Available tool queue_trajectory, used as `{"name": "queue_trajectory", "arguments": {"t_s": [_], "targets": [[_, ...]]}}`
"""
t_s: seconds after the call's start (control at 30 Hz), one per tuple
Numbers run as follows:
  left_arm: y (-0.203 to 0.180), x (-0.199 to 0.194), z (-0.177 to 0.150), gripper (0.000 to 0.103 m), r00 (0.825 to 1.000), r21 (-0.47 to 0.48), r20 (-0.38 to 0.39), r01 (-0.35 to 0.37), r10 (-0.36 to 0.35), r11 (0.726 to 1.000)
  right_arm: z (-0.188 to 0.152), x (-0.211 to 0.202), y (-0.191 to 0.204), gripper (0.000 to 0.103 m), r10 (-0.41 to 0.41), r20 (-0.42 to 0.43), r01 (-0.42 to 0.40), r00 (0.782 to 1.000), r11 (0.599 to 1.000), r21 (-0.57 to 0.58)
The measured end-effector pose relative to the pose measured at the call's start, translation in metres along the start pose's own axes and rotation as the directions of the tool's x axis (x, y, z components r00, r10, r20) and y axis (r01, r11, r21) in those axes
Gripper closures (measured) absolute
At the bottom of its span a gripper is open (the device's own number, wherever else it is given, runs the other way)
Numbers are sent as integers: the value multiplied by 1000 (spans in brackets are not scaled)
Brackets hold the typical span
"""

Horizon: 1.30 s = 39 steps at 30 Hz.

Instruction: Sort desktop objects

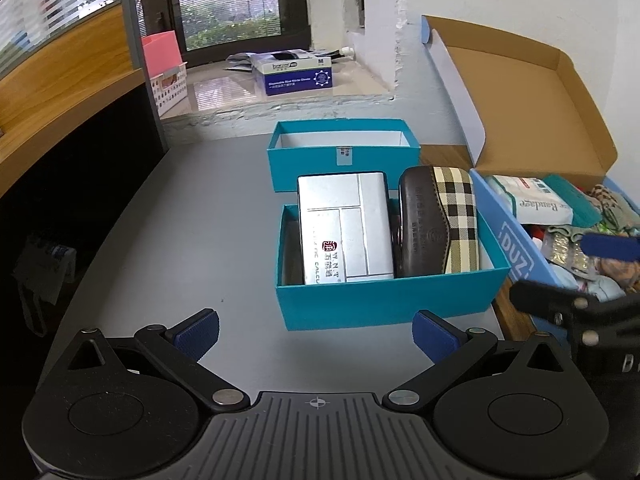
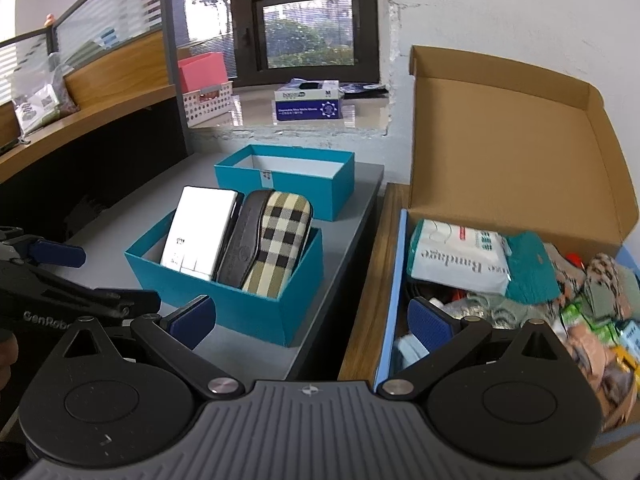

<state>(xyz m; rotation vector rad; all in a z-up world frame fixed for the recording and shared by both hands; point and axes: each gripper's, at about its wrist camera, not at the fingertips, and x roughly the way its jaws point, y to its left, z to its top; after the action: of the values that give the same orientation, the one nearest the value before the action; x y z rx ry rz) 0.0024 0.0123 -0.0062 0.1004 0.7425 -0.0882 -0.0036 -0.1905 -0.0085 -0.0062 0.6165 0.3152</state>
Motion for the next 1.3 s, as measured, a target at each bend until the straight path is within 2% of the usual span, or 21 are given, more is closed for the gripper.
{"name": "queue_trajectory", "arguments": {"t_s": [0.3,0.57,0.97,1.03,1.2,1.3], "targets": [[9,-3,2,0,998,24,20,64,-65,998,29,24,-12,1,95,-19,-96,995,994,-46],[9,-4,11,0,989,43,37,143,-144,989,55,53,-17,6,161,-50,-165,986,982,-91],[-19,6,29,1,976,157,71,194,-207,968,67,78,-20,30,257,-104,-265,961,962,-71],[-25,10,32,1,974,169,65,204,-218,964,69,80,-21,39,273,-109,-280,956,958,-62],[-35,16,35,2,970,175,62,222,-235,959,72,87,-23,47,311,-123,-318,942,947,-42],[-39,19,36,2,970,173,62,220,-234,960,70,84,-29,54,303,-116,-311,946,948,-59]]}}
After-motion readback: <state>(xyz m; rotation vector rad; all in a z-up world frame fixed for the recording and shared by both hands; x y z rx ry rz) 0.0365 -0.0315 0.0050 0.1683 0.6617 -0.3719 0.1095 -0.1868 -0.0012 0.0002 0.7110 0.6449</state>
